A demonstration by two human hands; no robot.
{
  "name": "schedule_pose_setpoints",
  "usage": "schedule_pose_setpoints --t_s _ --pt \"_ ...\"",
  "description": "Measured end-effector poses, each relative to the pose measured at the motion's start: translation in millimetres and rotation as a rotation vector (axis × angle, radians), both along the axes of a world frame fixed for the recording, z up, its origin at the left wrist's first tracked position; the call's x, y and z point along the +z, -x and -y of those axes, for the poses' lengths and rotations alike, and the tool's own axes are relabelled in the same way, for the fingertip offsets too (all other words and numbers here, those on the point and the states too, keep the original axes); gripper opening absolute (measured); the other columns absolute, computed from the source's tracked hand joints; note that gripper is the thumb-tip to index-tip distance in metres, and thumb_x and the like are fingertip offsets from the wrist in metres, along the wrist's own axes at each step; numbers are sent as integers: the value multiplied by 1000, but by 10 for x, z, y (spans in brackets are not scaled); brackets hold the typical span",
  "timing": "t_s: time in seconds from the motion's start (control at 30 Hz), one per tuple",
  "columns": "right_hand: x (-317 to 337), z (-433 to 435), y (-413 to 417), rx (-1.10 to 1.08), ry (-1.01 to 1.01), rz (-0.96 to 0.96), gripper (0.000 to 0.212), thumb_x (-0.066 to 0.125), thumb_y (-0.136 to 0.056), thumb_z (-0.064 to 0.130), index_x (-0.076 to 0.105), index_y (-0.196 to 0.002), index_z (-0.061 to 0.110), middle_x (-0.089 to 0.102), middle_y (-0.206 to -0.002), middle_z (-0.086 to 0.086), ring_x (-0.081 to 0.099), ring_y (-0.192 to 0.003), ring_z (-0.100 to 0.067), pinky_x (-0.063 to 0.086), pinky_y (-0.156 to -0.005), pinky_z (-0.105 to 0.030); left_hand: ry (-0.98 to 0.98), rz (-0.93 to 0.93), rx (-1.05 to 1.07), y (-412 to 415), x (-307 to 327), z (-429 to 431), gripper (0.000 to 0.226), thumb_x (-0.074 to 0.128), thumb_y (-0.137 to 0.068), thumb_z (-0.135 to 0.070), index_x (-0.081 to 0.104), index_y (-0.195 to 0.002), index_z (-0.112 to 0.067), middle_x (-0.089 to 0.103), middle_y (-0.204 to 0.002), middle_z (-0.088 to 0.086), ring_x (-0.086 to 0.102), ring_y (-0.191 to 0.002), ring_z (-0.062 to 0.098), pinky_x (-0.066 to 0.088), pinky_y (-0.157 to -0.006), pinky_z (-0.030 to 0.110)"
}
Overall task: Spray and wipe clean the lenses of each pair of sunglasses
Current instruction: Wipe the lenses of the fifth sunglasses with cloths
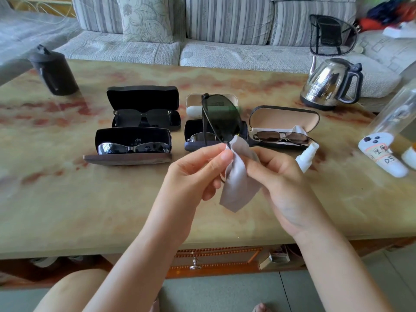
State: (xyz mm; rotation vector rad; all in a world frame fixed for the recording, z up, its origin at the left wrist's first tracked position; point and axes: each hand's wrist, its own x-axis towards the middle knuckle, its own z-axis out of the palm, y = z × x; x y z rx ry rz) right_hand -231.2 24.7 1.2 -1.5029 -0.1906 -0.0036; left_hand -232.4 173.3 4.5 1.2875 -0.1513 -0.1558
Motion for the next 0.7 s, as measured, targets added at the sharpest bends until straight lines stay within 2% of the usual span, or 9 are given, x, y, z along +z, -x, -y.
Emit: schedule_pose_setpoints --t_s 0.1,0.23,0.33,0.43,0.5,0.6,0.7 --pt "-25 -32 1 -63 24 10 22 69 -73 40 75 -76 19 69 -74 4 61 -79 -8 47 -75 -16 -16 12 31 6 -16 37 35 63 -75 -33 74 -102 -12 54 -60 -11 41 -54 3 33 -52 15" --pt "-11 -85 8 -105 -18 14 18 62 -79 31 76 -72 22 69 -71 5 62 -74 -4 48 -71 -10 13 29 76 26 -25 86 38 64 -73 -33 74 -101 -10 56 -64 -6 42 -55 4 34 -51 14" --pt "-19 -107 9 -112 -23 28 21 62 -84 32 76 -75 19 69 -72 2 62 -73 -7 48 -69 -14 32 19 107 25 -27 93 36 66 -71 -34 75 -98 -12 56 -62 -8 41 -54 4 33 -53 16" --pt "-24 -103 0 -98 -7 15 20 63 -82 36 77 -81 23 71 -79 1 63 -79 -9 49 -73 -19 51 11 118 25 -20 86 32 66 -73 -34 76 -96 -15 56 -65 -6 38 -55 5 32 -55 18" --pt "-26 -96 -2 -75 14 18 23 64 -81 37 75 -83 16 69 -78 -1 61 -79 -11 47 -73 -22 54 9 139 27 -26 86 35 66 -73 -36 76 -98 -14 55 -69 0 38 -58 7 33 -58 20" --pt "-27 -101 6 -76 -7 19 14 62 -79 24 72 -72 18 67 -69 4 59 -69 -7 46 -65 -15 42 6 158 35 -35 107 34 66 -71 -39 78 -95 -17 56 -69 0 40 -62 8 36 -61 21" --pt "-33 -127 21 -121 2 30 14 62 -78 27 70 -72 17 66 -68 2 58 -68 -7 45 -64 -13 45 -1 152 44 -42 120 31 66 -73 -40 78 -92 -19 61 -73 3 46 -69 13 40 -69 28"
